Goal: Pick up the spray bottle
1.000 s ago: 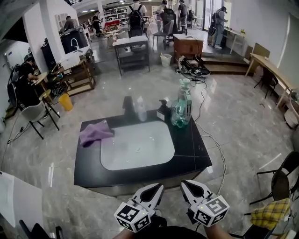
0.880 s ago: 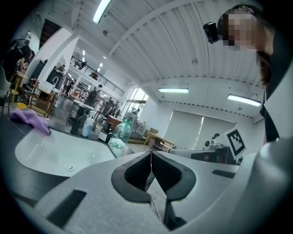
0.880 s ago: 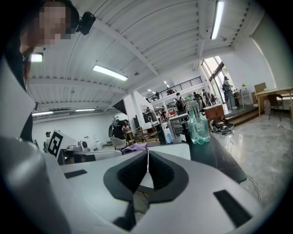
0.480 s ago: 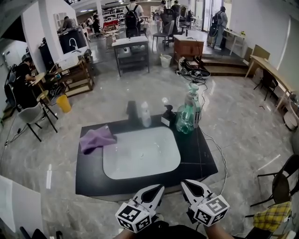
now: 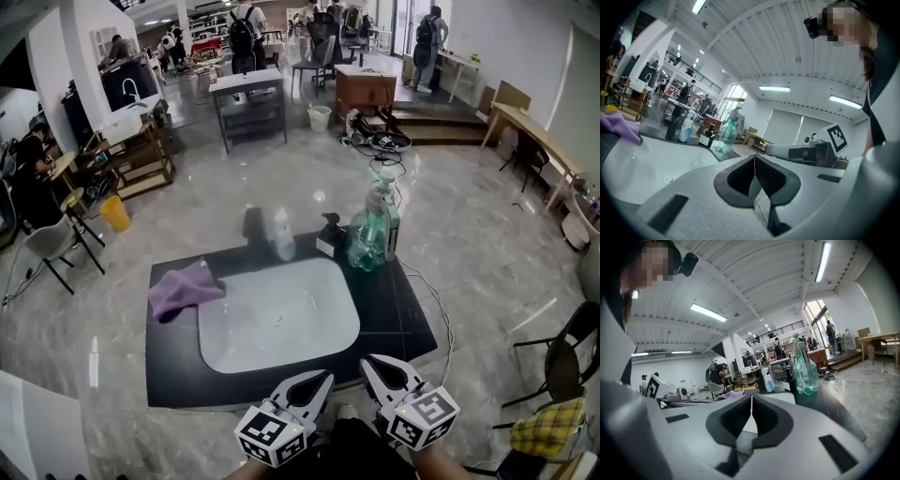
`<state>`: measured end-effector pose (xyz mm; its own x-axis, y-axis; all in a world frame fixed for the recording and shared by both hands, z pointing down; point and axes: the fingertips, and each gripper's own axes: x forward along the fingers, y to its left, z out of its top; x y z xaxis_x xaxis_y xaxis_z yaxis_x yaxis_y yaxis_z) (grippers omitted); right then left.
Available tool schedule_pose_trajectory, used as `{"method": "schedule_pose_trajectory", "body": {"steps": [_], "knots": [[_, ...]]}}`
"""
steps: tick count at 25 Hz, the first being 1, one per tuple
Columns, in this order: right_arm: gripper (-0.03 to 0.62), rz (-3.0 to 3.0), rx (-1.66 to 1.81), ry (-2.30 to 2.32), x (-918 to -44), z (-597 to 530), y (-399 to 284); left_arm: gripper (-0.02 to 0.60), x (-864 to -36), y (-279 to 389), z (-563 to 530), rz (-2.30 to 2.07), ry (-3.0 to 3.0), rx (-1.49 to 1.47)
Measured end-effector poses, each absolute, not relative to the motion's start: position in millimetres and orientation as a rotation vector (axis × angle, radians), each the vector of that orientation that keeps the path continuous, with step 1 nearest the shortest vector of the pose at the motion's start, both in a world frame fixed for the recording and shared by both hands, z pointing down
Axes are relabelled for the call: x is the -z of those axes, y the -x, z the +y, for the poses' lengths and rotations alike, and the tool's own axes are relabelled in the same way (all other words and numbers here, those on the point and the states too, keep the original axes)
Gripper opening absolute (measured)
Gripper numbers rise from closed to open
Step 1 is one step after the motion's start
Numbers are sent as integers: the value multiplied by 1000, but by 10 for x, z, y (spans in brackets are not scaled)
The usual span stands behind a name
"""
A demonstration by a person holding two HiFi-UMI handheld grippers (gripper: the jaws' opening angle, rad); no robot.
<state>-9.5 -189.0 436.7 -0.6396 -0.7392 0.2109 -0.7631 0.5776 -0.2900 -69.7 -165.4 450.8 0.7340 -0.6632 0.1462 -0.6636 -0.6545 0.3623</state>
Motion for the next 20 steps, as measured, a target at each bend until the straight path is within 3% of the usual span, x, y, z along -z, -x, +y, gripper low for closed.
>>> {"method": "schedule_pose_trajectory", "body": {"steps": [20], "knots": [[8, -2739, -536, -1350, -4317, -2849, -283, 6, -4405, 352, -2627, -1035, -2573, 0]]}}
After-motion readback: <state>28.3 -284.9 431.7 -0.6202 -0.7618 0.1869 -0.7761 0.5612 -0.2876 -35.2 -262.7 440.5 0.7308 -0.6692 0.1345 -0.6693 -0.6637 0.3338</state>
